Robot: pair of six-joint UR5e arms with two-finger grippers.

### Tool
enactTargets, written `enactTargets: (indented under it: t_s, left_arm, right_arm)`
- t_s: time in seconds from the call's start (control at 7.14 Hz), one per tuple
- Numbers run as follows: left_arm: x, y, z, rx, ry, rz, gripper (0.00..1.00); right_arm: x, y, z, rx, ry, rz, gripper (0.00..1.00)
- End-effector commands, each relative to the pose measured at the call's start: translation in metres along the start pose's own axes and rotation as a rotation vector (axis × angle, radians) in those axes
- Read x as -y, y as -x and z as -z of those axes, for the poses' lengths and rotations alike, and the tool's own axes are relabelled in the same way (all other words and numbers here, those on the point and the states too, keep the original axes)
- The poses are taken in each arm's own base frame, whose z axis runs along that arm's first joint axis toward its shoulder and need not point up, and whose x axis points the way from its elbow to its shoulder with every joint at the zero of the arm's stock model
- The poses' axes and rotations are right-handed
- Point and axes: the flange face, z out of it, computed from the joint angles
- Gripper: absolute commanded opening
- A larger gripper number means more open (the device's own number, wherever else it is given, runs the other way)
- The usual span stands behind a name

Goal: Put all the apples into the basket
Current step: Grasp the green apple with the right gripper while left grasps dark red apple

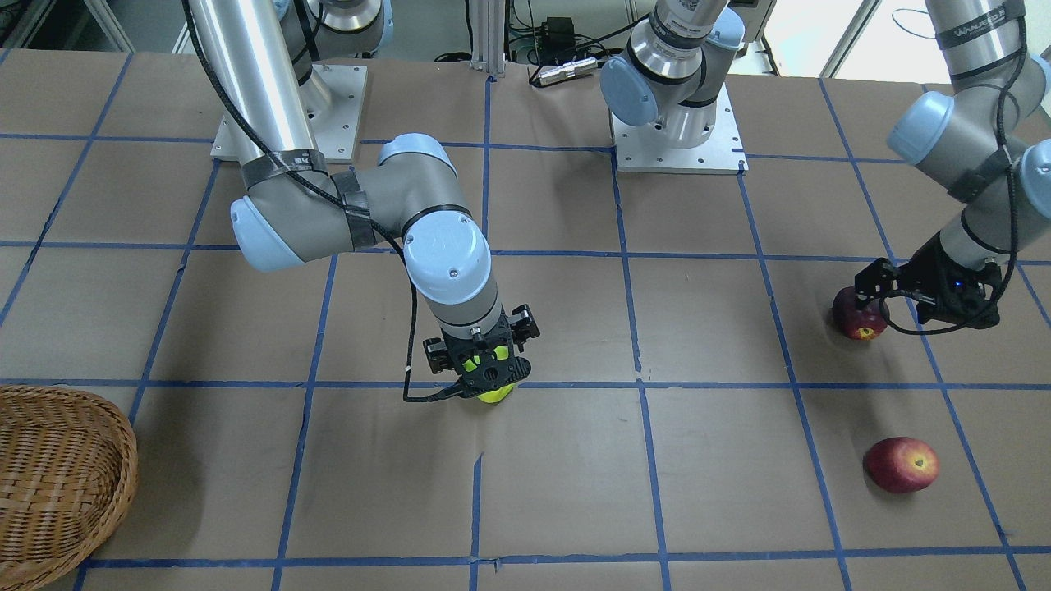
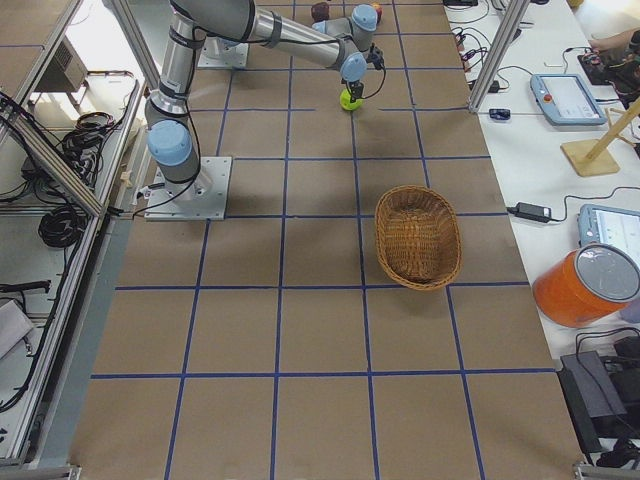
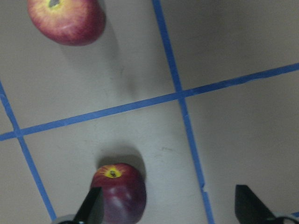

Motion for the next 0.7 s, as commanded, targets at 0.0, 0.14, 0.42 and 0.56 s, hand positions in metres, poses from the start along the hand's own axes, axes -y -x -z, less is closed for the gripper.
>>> enactTargets:
  t_s: [0.0,0.14,0.42,0.56]
  left_arm:
    - [-0.018,-0.005,-0.041,-0.04,0.023,-0.015,1.0]
    - [-0.017,-0.006,-0.057,-0.069,0.044,-0.014,1.0]
    - [-0.013,-0.001,-0.061,-0.071,0.044,-0.005,0.78]
    - [-0.003,0.003,-0.051,-0.058,0.044,-0.004,0.43]
  right_arm:
    - [-0.001,-0.002,-0.02,0.001,0.03,-0.013,1.0]
    - [-0.001,-0.002,-0.02,0.008,0.031,-0.025,0.82]
    - [0.001,0.0,-0.01,0.032,0.015,-0.026,0.0]
    - [0.001,-0.004,0.018,0.05,-0.021,-0.04,0.0]
